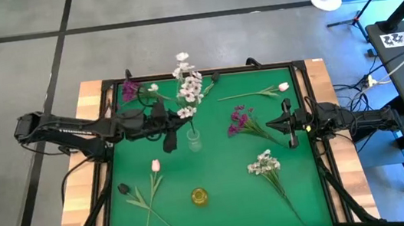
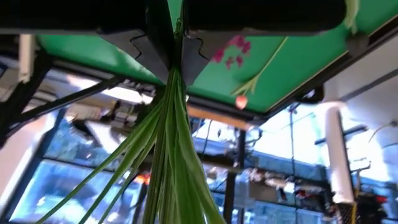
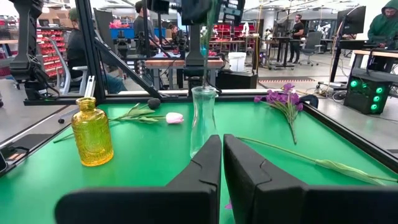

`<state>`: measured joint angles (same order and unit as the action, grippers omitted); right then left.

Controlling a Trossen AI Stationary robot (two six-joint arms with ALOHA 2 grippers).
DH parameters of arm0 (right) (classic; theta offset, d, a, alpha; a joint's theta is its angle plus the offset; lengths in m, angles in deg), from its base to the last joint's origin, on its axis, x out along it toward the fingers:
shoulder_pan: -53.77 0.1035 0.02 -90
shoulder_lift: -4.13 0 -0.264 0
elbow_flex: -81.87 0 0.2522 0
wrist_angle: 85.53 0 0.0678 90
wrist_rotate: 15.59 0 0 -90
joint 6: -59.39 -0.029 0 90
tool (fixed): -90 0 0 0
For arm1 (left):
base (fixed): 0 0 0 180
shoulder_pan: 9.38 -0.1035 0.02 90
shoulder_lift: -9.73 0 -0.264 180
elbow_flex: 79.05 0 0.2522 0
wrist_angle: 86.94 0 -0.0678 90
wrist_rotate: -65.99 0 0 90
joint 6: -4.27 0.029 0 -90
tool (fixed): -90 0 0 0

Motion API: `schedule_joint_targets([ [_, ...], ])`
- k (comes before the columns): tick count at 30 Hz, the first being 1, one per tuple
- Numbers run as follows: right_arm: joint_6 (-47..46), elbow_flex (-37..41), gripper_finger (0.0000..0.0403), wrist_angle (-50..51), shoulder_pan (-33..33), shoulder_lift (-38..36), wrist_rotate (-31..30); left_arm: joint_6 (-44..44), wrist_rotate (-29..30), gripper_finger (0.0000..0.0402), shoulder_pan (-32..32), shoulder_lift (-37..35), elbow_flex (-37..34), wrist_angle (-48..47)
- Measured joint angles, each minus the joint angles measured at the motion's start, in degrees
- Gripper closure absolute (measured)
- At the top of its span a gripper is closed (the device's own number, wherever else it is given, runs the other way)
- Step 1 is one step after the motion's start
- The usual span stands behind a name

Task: Sort flowers into vase by color
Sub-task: Put the left white flower into the transparent vase

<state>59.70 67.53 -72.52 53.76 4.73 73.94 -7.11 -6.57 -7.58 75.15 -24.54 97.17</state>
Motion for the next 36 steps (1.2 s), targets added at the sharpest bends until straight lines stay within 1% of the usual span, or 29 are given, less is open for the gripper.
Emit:
schedule_joint_targets([
  [10, 0.0, 0.0, 0.0384, 0.0, -0.02, 0.0, -0.02, -1.57, 1.14, 0.0392, -0.01, 1.76, -0.02, -3.06],
  [14, 0.01, 0.0, 0.0384, 0.0, -0.01, 0.0, 0.0, -3.47, 3.02, 0.037, -0.02, 2.92, -0.02, -3.14],
  [18, 0.0, 0.0, 0.0384, 0.0, 0.0, 0.0, 0.0, -3.48, 1.03, 0.0339, -0.01, 2.9, -0.02, -4.99],
  [20, 0.0, 0.0, 0.0384, 0.0, 0.0, 0.0, 0.0, -3.5, 1.15, 0.0329, 0.15, 2.9, -0.02, -5.66],
  [23, 0.0, 0.0, 0.0384, 0.0, -0.01, 0.0, 0.0, -3.48, 1.5, 0.0321, 0.51, 2.83, -0.02, -5.29],
  [30, 0.02, 0.0, 0.0384, -0.02, 0.0, 0.0, 0.0, -3.55, 1.45, 0.0317, 0.55, 2.83, -0.02, -6.69],
  [33, 0.0, 0.0, 0.0384, -0.01, -0.01, 0.0, 0.0, -3.57, 1.43, 0.0302, 0.55, 2.83, -0.02, -7.51],
  [36, 0.02, 0.0, 0.0384, 0.0, -0.02, 0.0, 0.0, -3.61, 1.43, 0.0275, 0.55, 2.83, -0.02, -8.67],
])
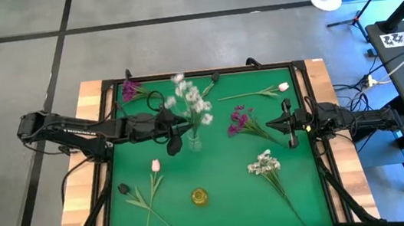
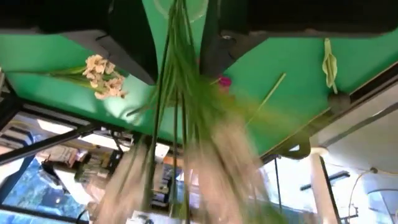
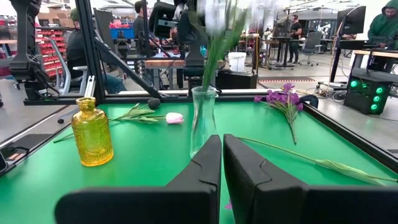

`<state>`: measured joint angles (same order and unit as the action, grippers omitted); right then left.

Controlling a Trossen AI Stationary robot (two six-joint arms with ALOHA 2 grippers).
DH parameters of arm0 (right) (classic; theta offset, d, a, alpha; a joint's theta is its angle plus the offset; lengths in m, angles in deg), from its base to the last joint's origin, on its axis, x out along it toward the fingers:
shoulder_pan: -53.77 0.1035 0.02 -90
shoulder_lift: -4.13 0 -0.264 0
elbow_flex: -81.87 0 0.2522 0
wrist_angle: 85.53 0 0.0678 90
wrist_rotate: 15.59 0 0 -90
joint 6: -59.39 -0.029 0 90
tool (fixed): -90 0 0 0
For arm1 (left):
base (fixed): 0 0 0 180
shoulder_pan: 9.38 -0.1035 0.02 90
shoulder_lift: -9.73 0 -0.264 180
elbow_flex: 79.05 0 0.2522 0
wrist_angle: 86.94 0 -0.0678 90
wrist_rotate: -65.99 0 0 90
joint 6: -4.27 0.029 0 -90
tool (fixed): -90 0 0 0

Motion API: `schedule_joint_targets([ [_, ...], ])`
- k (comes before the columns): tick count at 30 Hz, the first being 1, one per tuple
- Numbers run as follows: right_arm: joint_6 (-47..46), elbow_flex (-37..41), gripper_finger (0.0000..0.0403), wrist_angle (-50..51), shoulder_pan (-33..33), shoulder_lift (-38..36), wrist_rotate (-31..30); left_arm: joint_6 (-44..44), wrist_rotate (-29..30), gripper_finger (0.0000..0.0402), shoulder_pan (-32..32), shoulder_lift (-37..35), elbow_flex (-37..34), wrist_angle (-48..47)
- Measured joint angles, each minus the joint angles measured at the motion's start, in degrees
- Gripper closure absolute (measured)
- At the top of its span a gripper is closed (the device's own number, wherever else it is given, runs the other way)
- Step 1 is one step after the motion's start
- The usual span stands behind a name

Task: Sort flowers into vase by color
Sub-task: Put the left white flower into the transparent vase, then put the right purple flower into the yellow vase

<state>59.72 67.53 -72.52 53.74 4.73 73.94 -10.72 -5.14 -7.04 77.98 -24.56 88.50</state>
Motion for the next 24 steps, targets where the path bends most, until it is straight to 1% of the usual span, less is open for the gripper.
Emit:
schedule_joint_targets([
  [4, -0.02, 0.0, 0.0384, -0.01, 0.0, 0.0, 0.0, -0.07, 0.0, 0.0232, 0.0, -1.04, 0.06, -0.87],
  [8, 0.0, 0.0, 0.0384, 0.0, 0.02, 0.0, 0.01, -0.55, 0.36, 0.0195, 0.0, -3.45, 0.18, -4.37],
  [11, 0.0, 0.0, 0.0384, -0.01, 0.02, 0.0, 0.0, -1.39, 1.66, 0.0178, 0.0, -6.5, 1.41, -10.72],
  [14, -0.01, 0.0, 0.0384, -0.02, 0.01, 0.01, 0.0, -2.03, 2.97, 0.0171, 0.17, -9.72, 3.56, -17.54],
  [18, -0.02, 0.0, 0.0384, -0.02, 0.0, 0.0, 0.0, -3.0, 3.24, 0.0172, 1.14, -13.74, 6.88, -25.95],
  [24, -0.01, 0.0, 0.0384, 0.0, 0.02, 0.02, 0.0, -7.4, 3.25, 0.0174, 3.69, -17.96, 9.33, -36.17],
])
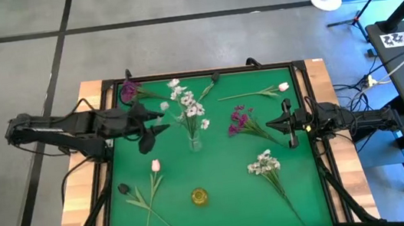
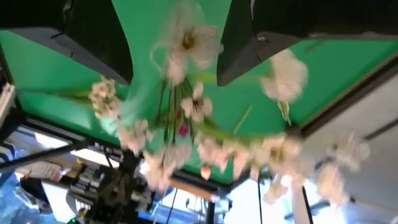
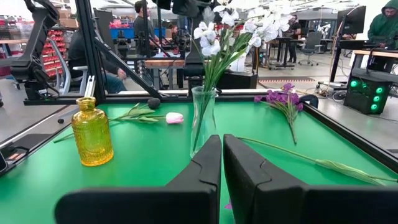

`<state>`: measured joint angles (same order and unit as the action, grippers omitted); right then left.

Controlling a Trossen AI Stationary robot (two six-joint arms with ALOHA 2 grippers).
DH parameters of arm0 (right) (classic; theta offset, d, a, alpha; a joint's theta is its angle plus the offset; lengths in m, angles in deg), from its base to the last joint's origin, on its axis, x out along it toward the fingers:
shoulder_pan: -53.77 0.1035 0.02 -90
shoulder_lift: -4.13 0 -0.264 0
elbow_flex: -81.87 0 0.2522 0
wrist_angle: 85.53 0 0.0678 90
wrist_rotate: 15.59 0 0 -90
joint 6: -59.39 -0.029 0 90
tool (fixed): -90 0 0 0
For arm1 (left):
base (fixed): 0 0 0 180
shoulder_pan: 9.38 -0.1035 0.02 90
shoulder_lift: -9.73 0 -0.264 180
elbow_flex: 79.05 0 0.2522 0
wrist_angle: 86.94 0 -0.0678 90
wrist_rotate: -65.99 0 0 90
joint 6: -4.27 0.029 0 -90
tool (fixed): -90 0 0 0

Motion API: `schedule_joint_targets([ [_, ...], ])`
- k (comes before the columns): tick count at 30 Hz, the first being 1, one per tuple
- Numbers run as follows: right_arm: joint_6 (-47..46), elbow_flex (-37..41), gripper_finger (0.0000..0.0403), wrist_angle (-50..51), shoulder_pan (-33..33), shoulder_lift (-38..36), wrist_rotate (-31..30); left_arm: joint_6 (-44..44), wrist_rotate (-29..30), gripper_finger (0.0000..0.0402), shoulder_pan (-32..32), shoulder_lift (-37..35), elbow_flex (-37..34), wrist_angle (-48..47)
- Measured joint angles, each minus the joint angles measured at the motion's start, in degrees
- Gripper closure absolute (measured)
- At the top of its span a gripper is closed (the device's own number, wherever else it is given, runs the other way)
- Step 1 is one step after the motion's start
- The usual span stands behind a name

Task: Sort flowers into vase by color
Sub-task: Put the right purple flower into the yellow vase

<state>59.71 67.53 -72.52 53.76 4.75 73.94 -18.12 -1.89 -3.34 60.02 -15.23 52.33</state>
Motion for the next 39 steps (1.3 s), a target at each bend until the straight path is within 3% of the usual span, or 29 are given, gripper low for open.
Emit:
schedule_joint_targets([
  [5, 0.0, 0.0, 0.0384, -0.02, -0.02, 0.0, 0.0, -4.1, 3.12, 0.0175, 1.21, -1.68, 0.0, -9.61],
  [11, -0.01, 0.0, 0.0384, -0.02, 0.0, 0.0, 0.0, -10.52, 14.24, 0.0175, 1.2, -1.51, 0.0, -21.55],
  [18, 0.0, 0.0, 0.0384, -0.01, -0.01, -0.01, 0.0, -19.49, 26.14, 0.0175, -0.96, -1.54, 0.0, -28.74],
  [21, -0.01, 0.0, 0.0384, -0.02, 0.0, 0.0, 0.0, -21.09, 26.0, 0.0175, -2.56, -1.52, 0.0, -28.22],
  [28, 0.0, 0.0, 0.0384, -0.01, 0.0, 0.0, 0.0, -17.49, 14.58, 0.0175, -3.32, 0.51, -0.04, -20.39],
  [39, 0.01, 0.0, 0.0384, 0.0, -0.02, 0.0, 0.0, -8.82, 11.99, 0.0175, -2.49, 2.9, -0.04, -12.47],
])
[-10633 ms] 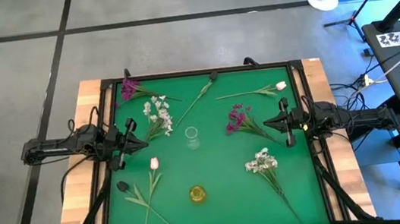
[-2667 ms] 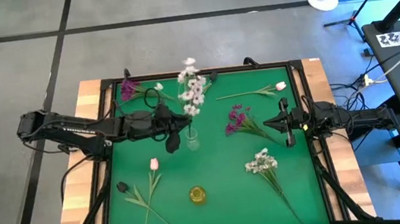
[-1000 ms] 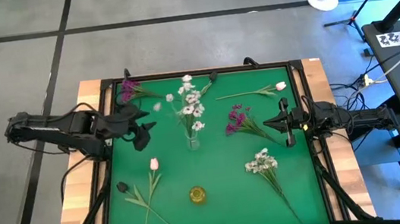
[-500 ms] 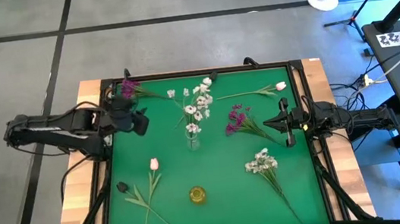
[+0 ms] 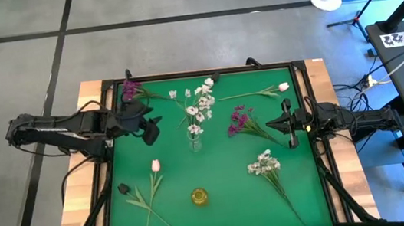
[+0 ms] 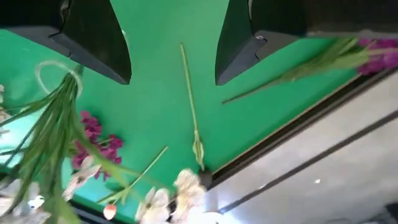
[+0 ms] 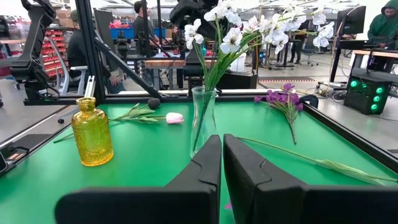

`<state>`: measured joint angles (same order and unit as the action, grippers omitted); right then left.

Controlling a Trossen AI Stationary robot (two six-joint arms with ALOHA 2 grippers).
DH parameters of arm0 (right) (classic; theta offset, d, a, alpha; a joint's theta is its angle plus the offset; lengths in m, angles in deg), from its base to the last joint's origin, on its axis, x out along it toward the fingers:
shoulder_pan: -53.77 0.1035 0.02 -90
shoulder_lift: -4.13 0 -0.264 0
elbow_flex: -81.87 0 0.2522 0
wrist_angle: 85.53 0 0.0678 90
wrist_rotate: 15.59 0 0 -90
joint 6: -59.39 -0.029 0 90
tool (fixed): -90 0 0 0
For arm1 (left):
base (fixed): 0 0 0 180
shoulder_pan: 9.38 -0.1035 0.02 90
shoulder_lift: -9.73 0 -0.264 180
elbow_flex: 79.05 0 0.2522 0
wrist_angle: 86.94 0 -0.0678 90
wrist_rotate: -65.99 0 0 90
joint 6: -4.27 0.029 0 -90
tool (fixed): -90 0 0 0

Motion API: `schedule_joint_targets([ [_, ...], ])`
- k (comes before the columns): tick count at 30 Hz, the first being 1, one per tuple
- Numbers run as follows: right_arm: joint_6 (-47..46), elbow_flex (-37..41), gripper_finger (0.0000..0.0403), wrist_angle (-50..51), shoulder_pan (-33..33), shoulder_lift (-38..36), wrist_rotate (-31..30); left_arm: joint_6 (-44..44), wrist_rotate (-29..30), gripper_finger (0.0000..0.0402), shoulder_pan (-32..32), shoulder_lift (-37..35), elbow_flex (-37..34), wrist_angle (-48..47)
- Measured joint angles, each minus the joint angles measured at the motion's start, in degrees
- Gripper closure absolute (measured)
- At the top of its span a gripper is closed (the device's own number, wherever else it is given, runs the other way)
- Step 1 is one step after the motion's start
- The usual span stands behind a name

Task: Sort flowers into vase by color
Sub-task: Put the right purple flower into the yellow vase

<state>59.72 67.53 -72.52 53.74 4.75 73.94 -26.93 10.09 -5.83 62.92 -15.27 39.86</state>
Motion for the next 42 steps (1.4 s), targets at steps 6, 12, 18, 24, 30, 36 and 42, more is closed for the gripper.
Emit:
schedule_joint_targets([
  [6, 0.0, 0.0, 0.0384, -0.67, 0.01, 0.0, -0.04, 1.64, -9.85, 0.0175, 0.0, 0.0, 0.0, 4.89],
  [12, 0.07, 0.0, 0.0384, -8.27, 0.0, -0.02, -2.1, 8.74, -15.99, 0.0175, 1.98, 0.0, 0.0, 13.45],
  [18, 0.0, 0.0, 0.0384, -11.74, 0.0, -0.02, -2.1, 15.33, -16.0, 0.0175, 2.96, 0.0, 0.0, 21.54],
  [24, -0.61, -0.99, 0.0384, -16.77, 0.02, -0.09, -8.34, 13.99, -12.16, 0.0175, 0.5, -0.04, 0.0, 23.51],
  [30, -8.05, -11.49, 0.0384, -3.23, 0.06, 4.96, -10.45, 14.21, -12.22, 0.0175, -1.71, -0.04, 0.0, 20.57],
  [36, -10.99, -23.1, 0.0384, 7.15, 0.06, 19.57, -8.4, 12.72, -12.4, 0.0175, -1.71, -0.04, 0.0, 16.53],
  [42, -11.14, -31.75, 0.0383, 21.11, 0.06, 34.22, -9.11, 7.02, -12.35, 0.0175, -0.74, -0.04, 0.0, 10.93],
])
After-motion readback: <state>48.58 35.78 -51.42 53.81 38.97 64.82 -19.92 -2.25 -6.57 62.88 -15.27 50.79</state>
